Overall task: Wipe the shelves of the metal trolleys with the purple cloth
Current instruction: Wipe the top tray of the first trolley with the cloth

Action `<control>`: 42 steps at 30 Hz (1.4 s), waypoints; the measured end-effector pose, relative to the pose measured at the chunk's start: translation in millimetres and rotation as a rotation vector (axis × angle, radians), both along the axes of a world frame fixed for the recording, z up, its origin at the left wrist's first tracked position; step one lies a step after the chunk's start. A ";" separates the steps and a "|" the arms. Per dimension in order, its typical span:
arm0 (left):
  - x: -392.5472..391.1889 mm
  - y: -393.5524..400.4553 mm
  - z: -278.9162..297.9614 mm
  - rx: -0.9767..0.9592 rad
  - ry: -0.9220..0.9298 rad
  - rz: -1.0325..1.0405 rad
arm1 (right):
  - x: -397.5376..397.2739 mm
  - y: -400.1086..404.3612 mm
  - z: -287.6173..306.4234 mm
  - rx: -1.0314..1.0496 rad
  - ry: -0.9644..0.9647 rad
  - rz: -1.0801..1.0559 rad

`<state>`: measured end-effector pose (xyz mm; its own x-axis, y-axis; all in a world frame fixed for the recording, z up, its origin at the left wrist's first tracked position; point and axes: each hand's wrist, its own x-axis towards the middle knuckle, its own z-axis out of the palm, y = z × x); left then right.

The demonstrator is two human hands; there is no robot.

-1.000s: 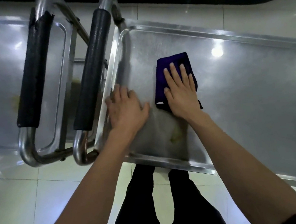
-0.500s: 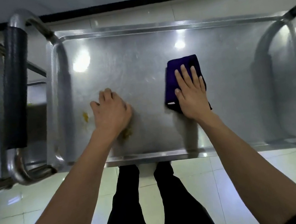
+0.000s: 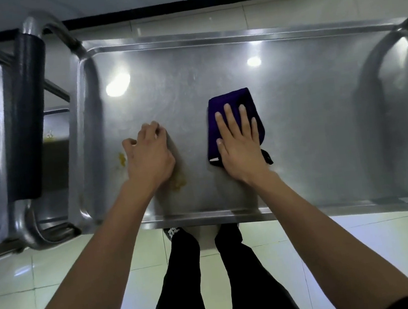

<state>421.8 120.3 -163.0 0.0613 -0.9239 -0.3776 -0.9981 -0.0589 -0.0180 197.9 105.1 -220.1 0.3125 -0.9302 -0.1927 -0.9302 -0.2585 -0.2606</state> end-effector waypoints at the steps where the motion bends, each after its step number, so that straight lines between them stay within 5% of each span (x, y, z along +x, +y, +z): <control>1: 4.9 0.9 -1.3 -0.008 0.029 -0.011 | 14.5 2.4 -0.9 -0.001 -0.005 0.022; 9: 70.2 55.8 2.6 -0.236 0.272 0.203 | 109.7 20.4 -0.2 0.018 -0.020 0.090; 28: 157.1 134.5 -9.3 -0.230 0.330 0.562 | 294.0 32.1 8.4 -0.005 -0.028 0.526; 36: 150.2 132.4 -11.3 -0.232 0.255 0.524 | 274.7 29.2 11.6 0.015 -0.111 0.463; 42: 135.2 121.0 -6.8 -0.136 0.160 0.537 | 190.6 28.8 6.7 0.027 -0.081 0.352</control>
<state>556.9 241.4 -169.8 0.4873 -0.8198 -0.3006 -0.8172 -0.5495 0.1739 388.5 134.0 -213.4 0.6284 -0.7574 -0.1772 -0.7611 -0.5517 -0.3412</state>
